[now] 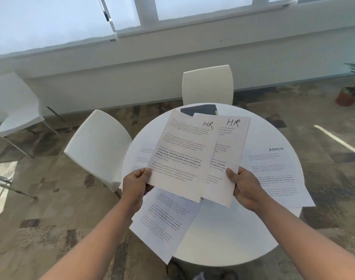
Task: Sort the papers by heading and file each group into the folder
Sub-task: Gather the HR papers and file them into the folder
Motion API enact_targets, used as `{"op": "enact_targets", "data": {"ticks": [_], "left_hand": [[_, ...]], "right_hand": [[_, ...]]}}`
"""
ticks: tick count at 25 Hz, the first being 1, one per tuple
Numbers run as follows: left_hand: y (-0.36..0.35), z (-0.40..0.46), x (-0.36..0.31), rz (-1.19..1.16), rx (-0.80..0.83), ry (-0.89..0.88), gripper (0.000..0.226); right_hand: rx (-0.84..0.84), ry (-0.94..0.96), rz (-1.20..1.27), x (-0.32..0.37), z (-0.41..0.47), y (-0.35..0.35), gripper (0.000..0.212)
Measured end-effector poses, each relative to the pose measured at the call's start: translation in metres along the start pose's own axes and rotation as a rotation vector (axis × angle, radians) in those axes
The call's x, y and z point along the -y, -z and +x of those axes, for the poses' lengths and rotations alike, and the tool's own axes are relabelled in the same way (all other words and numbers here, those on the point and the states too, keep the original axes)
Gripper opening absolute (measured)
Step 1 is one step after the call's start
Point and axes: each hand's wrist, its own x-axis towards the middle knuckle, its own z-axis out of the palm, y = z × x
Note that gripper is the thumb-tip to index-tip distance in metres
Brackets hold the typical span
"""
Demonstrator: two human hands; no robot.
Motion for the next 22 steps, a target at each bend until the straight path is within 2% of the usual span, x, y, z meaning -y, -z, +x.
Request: {"op": "enact_targets", "data": {"ticks": [5, 8, 11, 15, 17, 22], "left_hand": [[0.014, 0.01, -0.003, 0.075, 0.179, 0.036, 0.017], [0.028, 0.026, -0.018, 0.177, 0.357, 0.106, 0.04], [0.04, 0.055, -0.033, 0.185, 0.426, 0.178, 0.061], [0.028, 0.068, -0.043, 0.061, 0.573, 0.222, 0.035], [0.016, 0.065, -0.038, 0.065, 0.618, 0.215, 0.033], [-0.009, 0.054, -0.022, 0.048, 0.597, 0.201, 0.033]], "right_hand": [[0.02, 0.017, 0.061, -0.008, -0.006, -0.024, 0.028], [0.032, 0.016, 0.035, -0.011, -0.009, -0.041, 0.029], [0.047, 0.003, 0.013, -0.015, -0.016, -0.056, 0.03], [0.074, -0.018, -0.009, -0.022, -0.026, -0.067, 0.031], [0.071, -0.031, -0.012, -0.025, -0.032, -0.066, 0.03], [-0.002, -0.013, -0.021, -0.022, -0.035, -0.054, 0.025]]}}
